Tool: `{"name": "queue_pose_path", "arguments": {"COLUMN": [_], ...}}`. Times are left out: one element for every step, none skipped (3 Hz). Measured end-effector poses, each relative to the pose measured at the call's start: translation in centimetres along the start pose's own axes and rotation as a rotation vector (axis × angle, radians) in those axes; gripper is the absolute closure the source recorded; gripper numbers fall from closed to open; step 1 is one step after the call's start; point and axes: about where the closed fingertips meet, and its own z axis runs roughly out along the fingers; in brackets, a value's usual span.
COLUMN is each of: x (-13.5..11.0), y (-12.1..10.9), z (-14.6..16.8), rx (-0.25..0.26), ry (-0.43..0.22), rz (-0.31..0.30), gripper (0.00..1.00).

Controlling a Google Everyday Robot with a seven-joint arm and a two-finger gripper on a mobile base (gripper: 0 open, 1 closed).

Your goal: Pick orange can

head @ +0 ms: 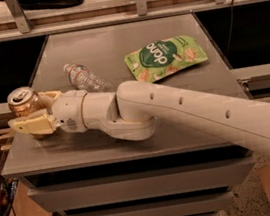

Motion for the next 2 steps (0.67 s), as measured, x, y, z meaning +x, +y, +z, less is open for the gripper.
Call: {"name": "queue_pose_path", "arguments": {"x": [0.1,-0.59], "y": [-0.58,-1.43], "z": [0.05,-0.21], "rx": [0.017,0.018], "ry": [-0.007,-0.032], "rz": [-0.002,-0.029], "gripper": [0.64,0.87]}}
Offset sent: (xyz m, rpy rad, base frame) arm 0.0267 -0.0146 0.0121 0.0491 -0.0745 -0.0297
